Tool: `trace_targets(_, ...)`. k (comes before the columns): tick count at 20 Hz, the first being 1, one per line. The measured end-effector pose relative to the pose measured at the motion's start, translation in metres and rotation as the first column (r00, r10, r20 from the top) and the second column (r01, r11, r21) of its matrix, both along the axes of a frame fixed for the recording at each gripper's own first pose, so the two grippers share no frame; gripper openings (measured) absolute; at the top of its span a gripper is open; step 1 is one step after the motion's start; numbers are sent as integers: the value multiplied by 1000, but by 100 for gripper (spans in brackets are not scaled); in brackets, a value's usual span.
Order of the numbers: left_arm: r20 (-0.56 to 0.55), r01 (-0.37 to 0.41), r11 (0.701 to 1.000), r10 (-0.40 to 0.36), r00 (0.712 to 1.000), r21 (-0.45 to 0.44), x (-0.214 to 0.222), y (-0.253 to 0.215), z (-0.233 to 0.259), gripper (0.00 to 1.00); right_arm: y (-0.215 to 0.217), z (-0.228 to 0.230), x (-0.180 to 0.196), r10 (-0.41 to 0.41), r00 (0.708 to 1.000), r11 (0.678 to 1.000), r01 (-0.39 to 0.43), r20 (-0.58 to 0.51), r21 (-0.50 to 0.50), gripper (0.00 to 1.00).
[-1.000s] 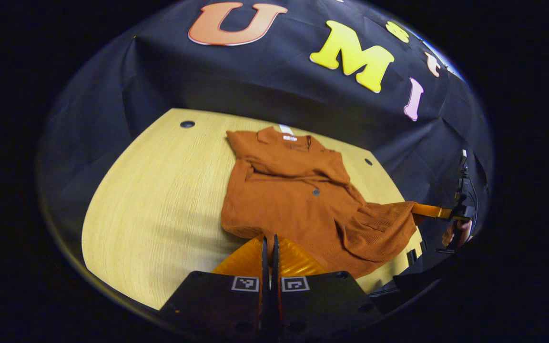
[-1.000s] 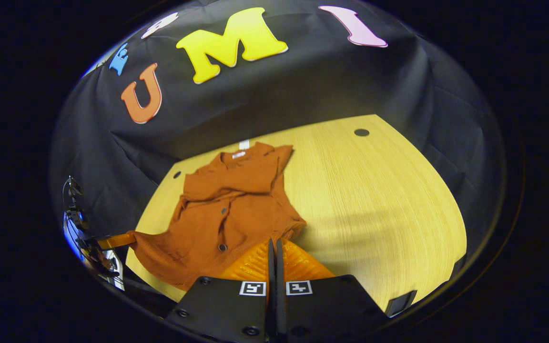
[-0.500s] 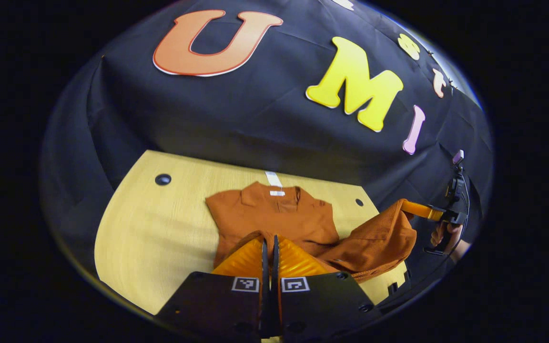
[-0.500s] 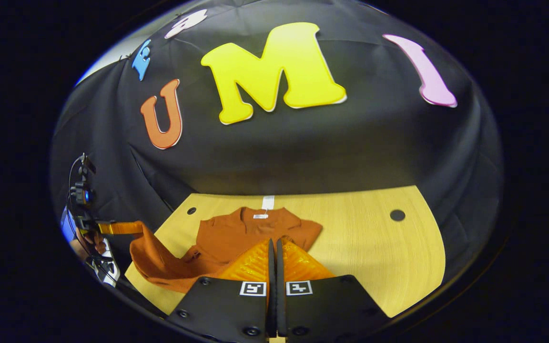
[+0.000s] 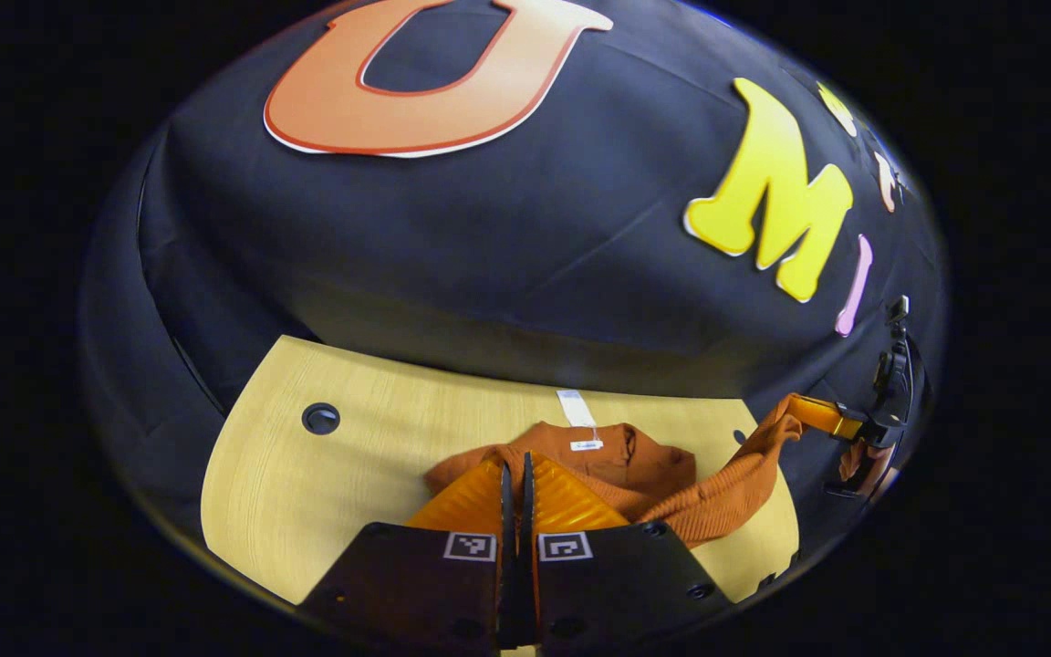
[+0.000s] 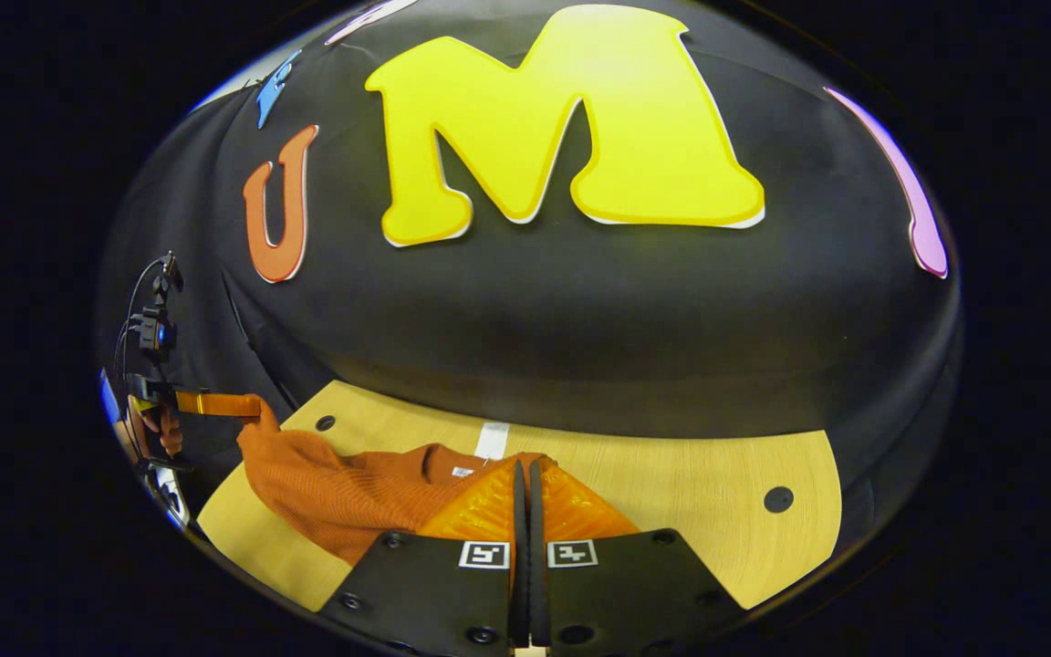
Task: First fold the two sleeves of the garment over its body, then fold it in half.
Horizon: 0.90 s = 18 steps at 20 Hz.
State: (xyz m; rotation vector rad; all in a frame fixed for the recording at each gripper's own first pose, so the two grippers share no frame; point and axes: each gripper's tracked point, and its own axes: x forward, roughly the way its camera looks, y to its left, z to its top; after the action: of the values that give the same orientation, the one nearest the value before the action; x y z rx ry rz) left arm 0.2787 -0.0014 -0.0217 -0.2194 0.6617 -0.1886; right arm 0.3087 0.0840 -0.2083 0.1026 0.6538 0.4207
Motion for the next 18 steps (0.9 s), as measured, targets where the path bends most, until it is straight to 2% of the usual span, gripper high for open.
trace_targets(5,-17,-2,1000,2,1000,20,53,-5,-54,3,2,-72,34,-20,999,1000,19,-47,-16,0)
trace_targets(9,-27,-6,997,8,1000,83,83,-2,-103,3,-1,-127,53,-57,995,997,53,-78,-54,0)
trace_targets(11,-26,-34,991,38,999,127,95,3,-120,2,-7,-153,57,-97,990,994,90,-105,-68,0)
trace_targets(14,4,-96,979,97,995,178,97,-12,-117,3,-15,-182,57,-115,985,987,98,-131,-131,1)
trace_targets(16,9,-99,976,99,995,195,99,-28,-113,3,-12,-186,51,-114,985,983,92,-132,-161,1)
trace_targets(18,3,-100,977,102,995,187,99,-31,-113,7,-15,-182,53,-125,986,981,105,-113,-165,6)
